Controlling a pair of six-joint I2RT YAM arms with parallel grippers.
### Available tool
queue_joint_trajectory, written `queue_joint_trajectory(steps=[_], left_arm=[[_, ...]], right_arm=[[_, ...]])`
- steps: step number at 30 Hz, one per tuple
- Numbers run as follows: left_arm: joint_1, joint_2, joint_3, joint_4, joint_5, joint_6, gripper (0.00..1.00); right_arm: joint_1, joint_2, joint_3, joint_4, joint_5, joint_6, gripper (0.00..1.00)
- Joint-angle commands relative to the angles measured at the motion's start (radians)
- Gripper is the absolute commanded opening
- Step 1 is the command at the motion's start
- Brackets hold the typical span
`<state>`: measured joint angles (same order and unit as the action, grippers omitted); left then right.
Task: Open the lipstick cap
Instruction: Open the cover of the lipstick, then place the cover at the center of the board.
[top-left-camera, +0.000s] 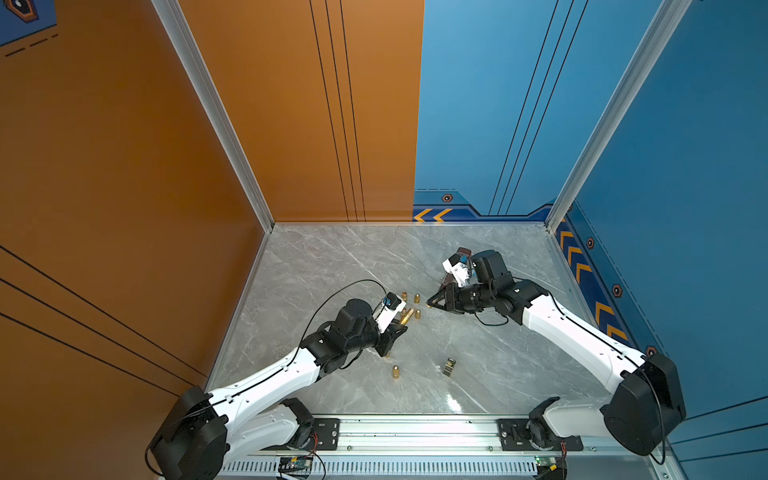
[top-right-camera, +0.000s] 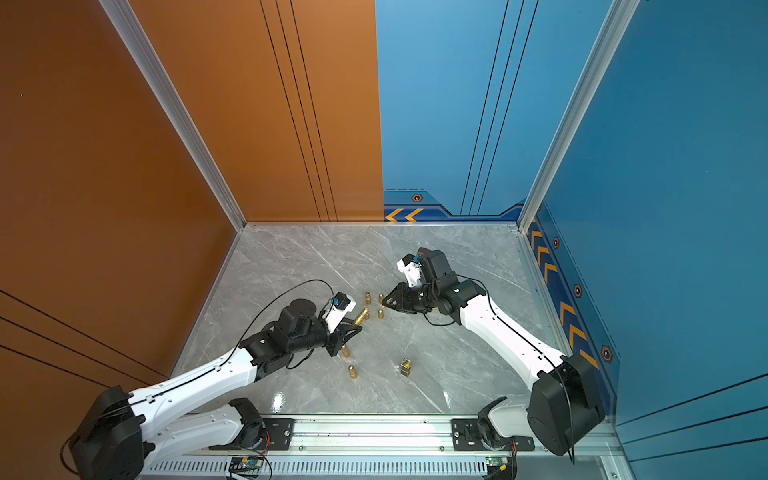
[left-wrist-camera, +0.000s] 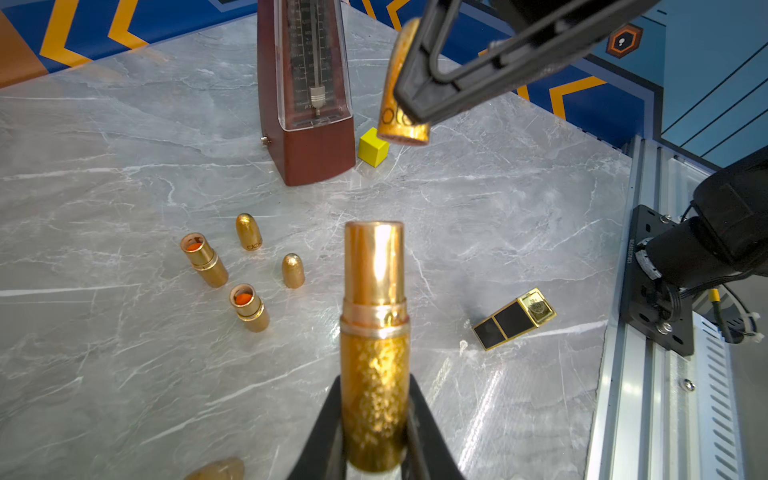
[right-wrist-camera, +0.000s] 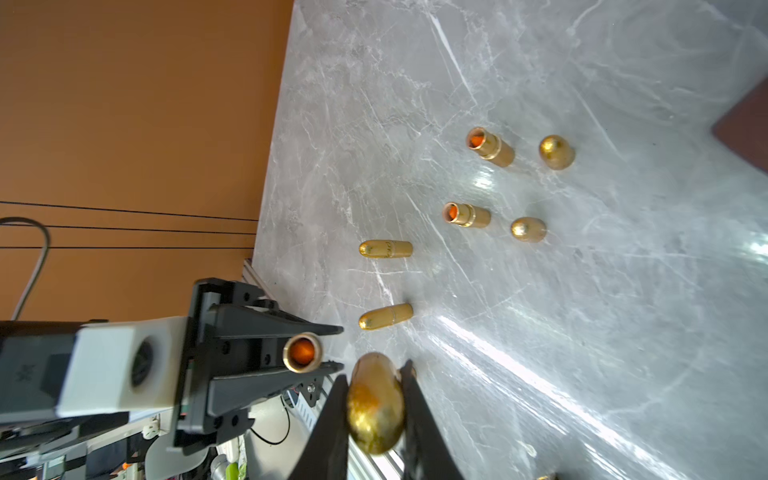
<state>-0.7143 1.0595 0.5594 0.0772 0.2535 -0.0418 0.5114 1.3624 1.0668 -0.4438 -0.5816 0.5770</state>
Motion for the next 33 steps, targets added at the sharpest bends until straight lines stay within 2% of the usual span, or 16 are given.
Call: queue_joint_trajectory(steps=[1,10,13,22,33], left_arm=[[0.009,-0.038,-0.022,-0.018,-0.05,-0.001,0.0],[0.012,-0.064,-0.036,-0.018,-0.093,-0.004,0.0],[0.012,-0.065,-0.044,-0.012,-0.102,-0.005,0.0],[0.014,-0.067,-0.058,0.012,-0.113,-0.007,0.0],[0.013,-0.069,-0.064,0.022,-0.115,-0.011,0.0]], right_arm=[[-0.007,0.025,-0.004,-0.096,0.177,-0.08,0.18],[0.077,0.211,0.034,-0.107,0.572,-0.131,0.16],[0.102,0.259,0.03,-0.068,0.667,-0.137,0.16],[0.106,0.365,0.006,0.005,0.734,-0.149,0.16],[0.104,0.412,-0.008,0.048,0.709,-0.157,0.16]])
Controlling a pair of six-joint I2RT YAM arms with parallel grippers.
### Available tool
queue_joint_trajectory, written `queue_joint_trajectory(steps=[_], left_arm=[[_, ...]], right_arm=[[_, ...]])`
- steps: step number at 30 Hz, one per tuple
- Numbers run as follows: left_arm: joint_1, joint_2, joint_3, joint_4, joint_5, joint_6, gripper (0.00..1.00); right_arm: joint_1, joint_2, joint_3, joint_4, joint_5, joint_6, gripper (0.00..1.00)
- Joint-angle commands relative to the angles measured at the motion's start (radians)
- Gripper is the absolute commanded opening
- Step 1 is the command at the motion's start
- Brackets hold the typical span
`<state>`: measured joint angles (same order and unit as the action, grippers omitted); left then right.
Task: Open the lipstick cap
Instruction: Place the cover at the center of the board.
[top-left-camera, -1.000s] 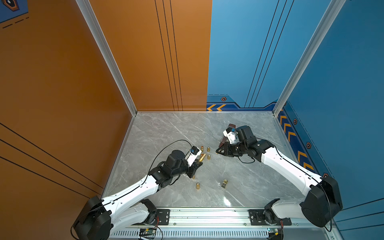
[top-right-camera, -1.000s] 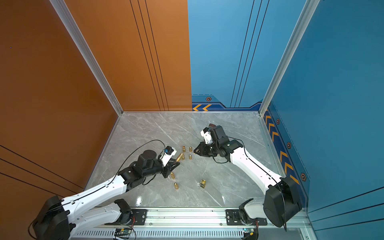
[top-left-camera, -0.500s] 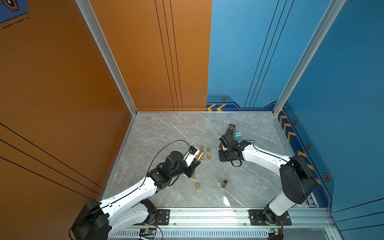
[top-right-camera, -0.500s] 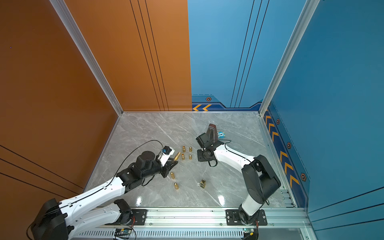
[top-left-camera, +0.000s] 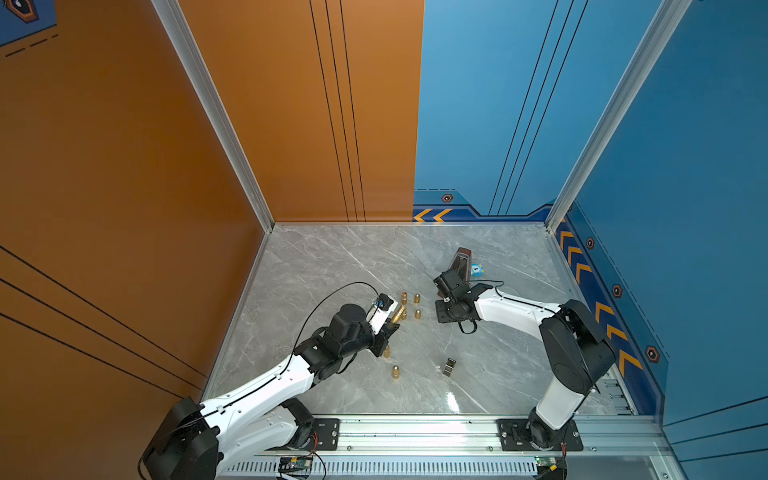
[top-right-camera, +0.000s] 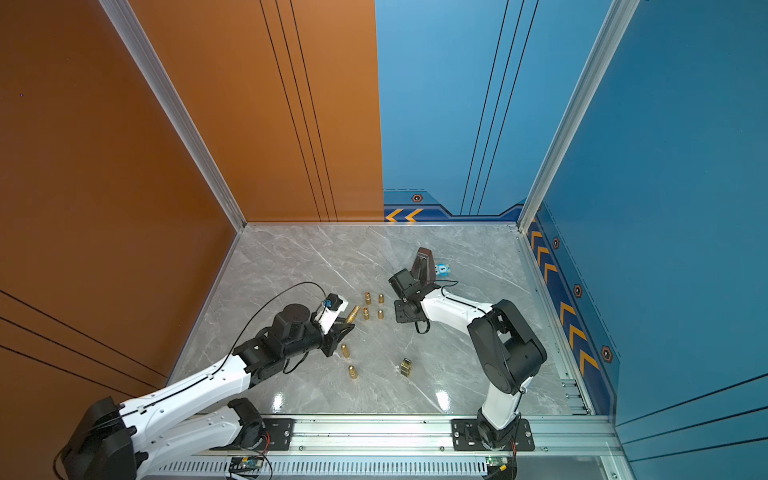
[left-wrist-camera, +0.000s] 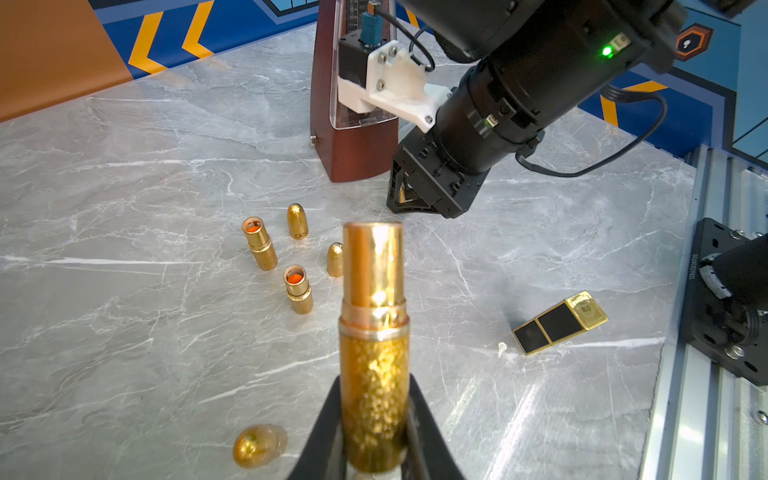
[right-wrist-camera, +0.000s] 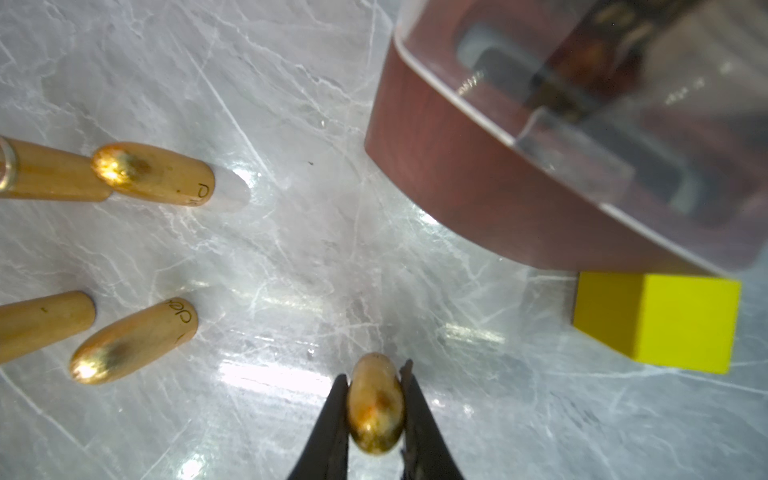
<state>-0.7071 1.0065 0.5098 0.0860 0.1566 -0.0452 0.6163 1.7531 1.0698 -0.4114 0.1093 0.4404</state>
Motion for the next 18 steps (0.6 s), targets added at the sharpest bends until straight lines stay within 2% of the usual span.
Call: queue_joint_trajectory(steps=[1,12,18], left_arm=[[0.006,-0.016,-0.014,0.014,-0.018,-0.008,0.0],[0.006,-0.016,-0.013,0.014,-0.018,-0.006,0.0],[0.007,-0.017,-0.011,0.013,-0.019,-0.002,0.0]], right_arm=[[0.0,0.022,-0.014,0.018,0.016,-0.02,0.15],[0.0,0.037,-0.046,0.031,0.007,-0.02,0.16],[0.001,0.04,-0.049,0.031,0.002,-0.017,0.22]])
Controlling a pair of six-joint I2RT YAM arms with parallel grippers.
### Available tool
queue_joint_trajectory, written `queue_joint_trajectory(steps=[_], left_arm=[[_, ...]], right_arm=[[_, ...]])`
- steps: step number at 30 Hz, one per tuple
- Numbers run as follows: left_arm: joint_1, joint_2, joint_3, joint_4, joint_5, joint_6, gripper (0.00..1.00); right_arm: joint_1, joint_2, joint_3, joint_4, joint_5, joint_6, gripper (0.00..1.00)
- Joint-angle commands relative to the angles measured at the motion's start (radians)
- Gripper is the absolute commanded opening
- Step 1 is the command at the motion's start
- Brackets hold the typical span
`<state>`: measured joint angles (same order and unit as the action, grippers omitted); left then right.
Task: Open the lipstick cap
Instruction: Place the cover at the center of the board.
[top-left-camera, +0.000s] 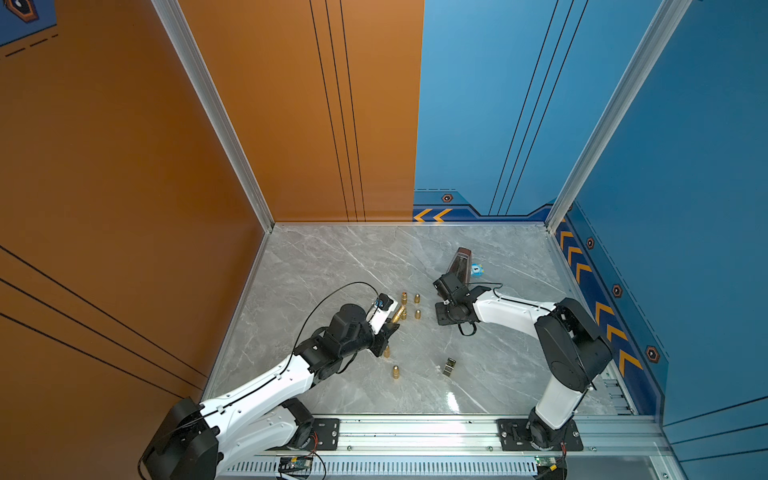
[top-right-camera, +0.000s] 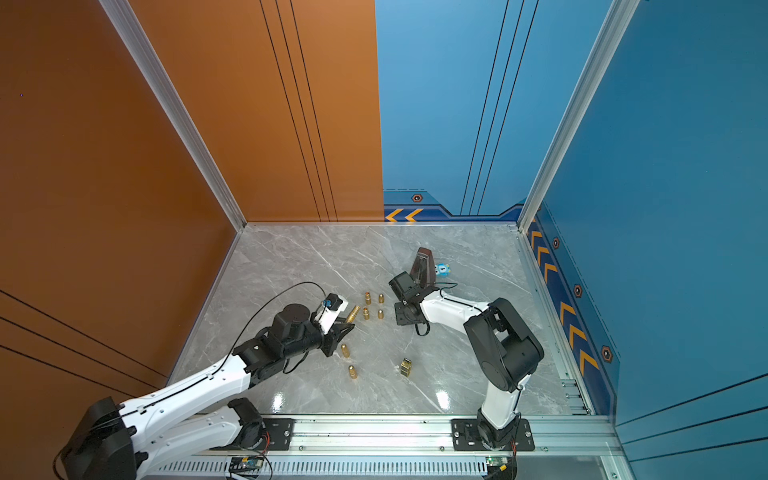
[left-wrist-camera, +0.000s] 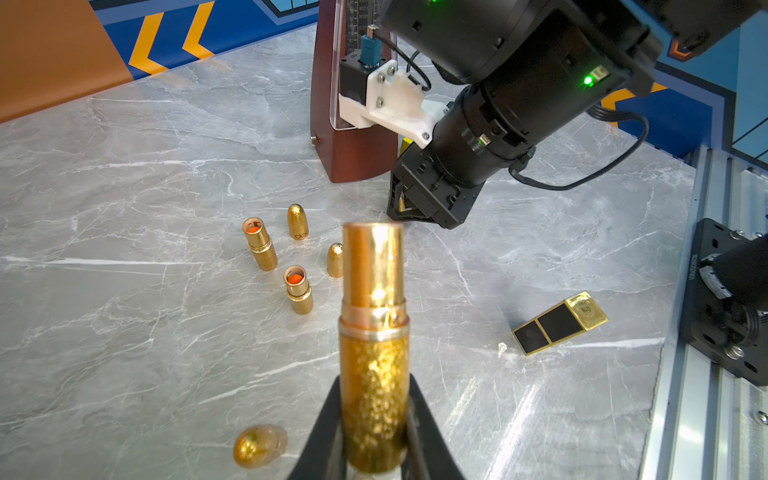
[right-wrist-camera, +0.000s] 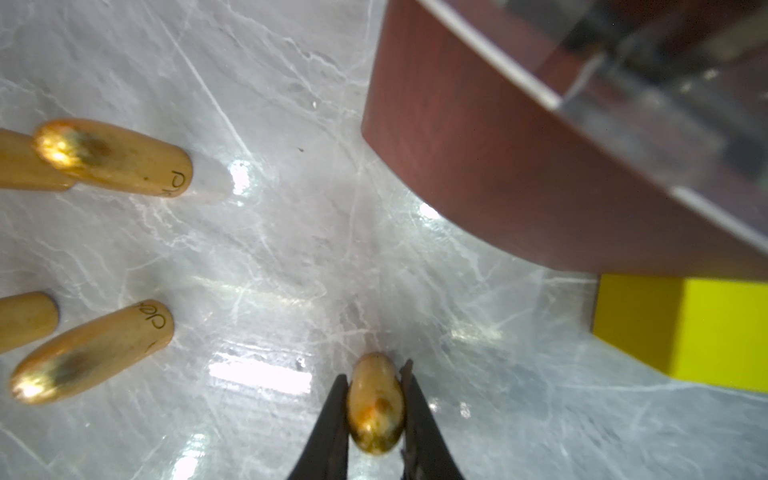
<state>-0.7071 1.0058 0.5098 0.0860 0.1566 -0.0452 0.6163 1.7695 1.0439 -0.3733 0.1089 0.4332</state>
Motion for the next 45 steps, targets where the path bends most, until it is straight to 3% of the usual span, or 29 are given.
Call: queue_joint_trajectory(steps=[1,12,21,27,37,42,45], left_arm=[[0.008,-0.016,-0.008,0.013,-0.02,-0.002,0.0],[0.008,-0.015,-0.005,0.014,-0.018,-0.001,0.0],[0.008,0.012,0.02,0.013,0.009,0.02,0.0],[0.006,0.063,0.05,0.036,0.039,0.04,0.0],[-0.015,0.153,0.103,0.097,0.078,0.066,0.0],[-0.033,0.187,0.129,0.113,0.087,0.082,0.0],[-0.043,0.198,0.14,0.112,0.088,0.092,0.0]], right_arm=[[0.002,0.024,-0.021,-0.007,0.001,-0.01,0.24],[0.005,0.008,-0.01,-0.031,-0.004,-0.017,0.35],[0.0,-0.137,-0.018,-0.116,-0.039,0.0,0.49],[-0.035,-0.301,-0.029,-0.205,-0.192,0.022,0.55],[-0.063,-0.488,0.007,-0.22,-0.655,0.05,0.64],[-0.048,-0.494,0.012,-0.138,-0.771,0.116,0.67],[-0.043,-0.478,0.027,-0.112,-0.776,0.143,0.68]])
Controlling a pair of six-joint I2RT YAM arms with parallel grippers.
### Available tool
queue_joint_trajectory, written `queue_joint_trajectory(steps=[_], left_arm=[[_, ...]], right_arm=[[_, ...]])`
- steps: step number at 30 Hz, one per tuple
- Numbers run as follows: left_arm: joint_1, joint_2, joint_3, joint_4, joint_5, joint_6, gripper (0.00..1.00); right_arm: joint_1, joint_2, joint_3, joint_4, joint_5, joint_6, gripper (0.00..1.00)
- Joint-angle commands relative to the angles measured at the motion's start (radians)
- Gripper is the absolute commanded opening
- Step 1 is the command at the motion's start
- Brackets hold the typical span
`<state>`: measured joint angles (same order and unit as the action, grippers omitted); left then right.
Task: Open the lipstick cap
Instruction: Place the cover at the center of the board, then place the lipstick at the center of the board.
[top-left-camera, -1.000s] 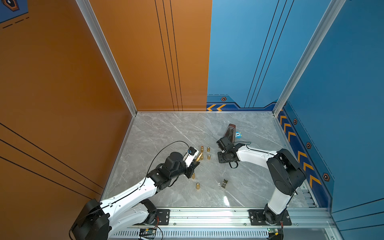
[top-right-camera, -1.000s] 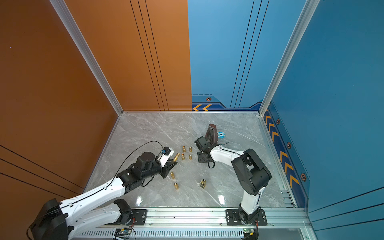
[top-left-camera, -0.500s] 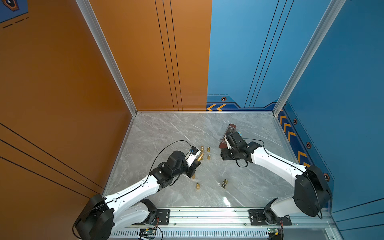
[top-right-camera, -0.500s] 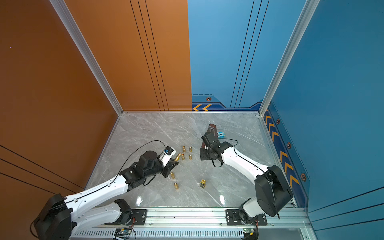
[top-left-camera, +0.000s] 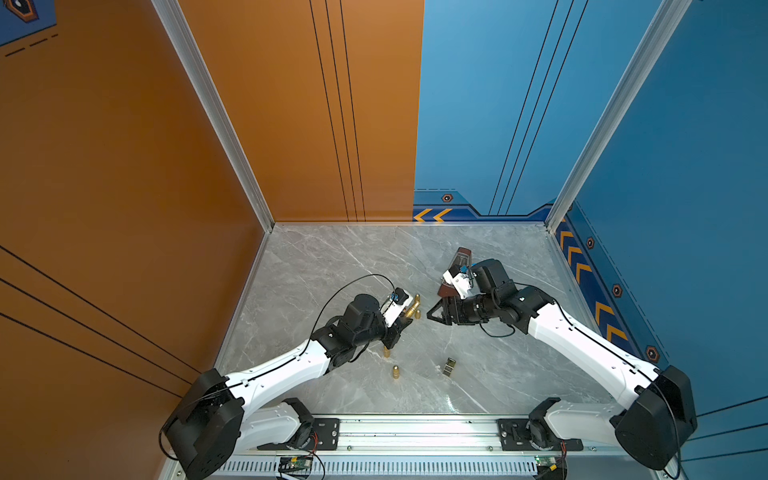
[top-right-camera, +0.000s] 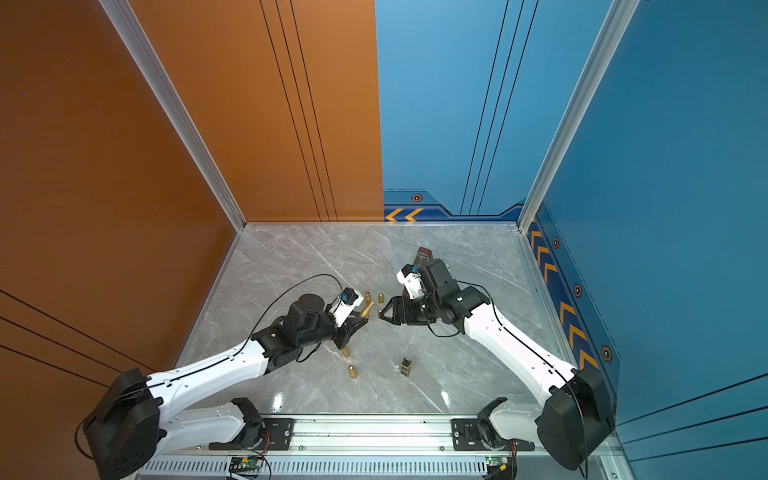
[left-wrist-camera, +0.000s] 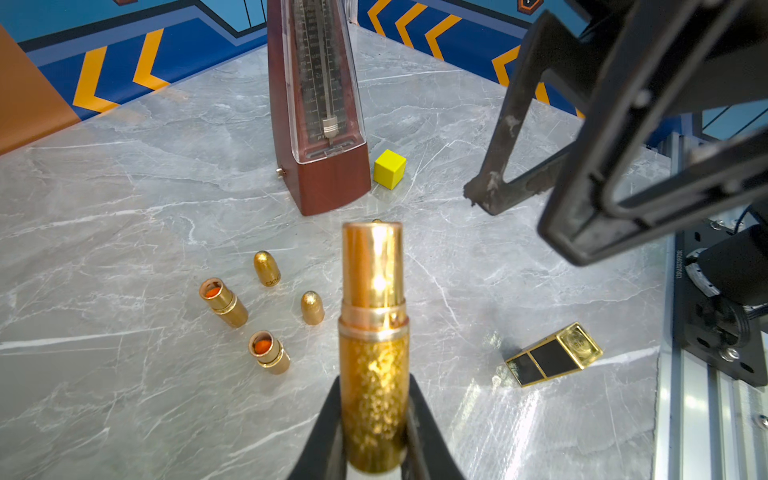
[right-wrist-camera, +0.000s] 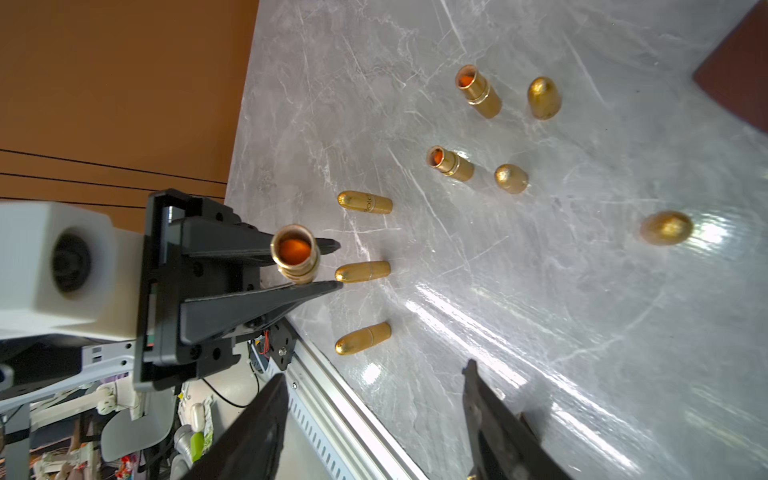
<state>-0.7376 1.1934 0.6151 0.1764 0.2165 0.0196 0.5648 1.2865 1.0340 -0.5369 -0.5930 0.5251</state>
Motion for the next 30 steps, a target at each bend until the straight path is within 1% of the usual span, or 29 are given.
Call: queue_joint_trajectory(steps=[1,5,10,18,30], left_arm=[[-0.014,0.013,0.037,0.023,0.026,0.028,0.0],[-0.025,0.023,0.046,0.021,0.033,0.038,0.0],[-0.032,0.028,0.051,0.021,0.03,0.043,0.0],[-0.04,0.031,0.055,0.021,0.037,0.05,0.0],[-0.048,0.034,0.061,0.02,0.035,0.056,0.0]], right_arm=[[0.01,0.012,0.039,0.066,-0.08,0.06,0.68],[0.023,0.043,0.042,0.138,-0.114,0.107,0.67],[0.038,0.08,0.057,0.14,-0.094,0.102,0.62],[0.043,0.126,0.055,0.167,-0.076,0.104,0.51],[0.047,0.159,0.049,0.199,-0.094,0.105,0.34]])
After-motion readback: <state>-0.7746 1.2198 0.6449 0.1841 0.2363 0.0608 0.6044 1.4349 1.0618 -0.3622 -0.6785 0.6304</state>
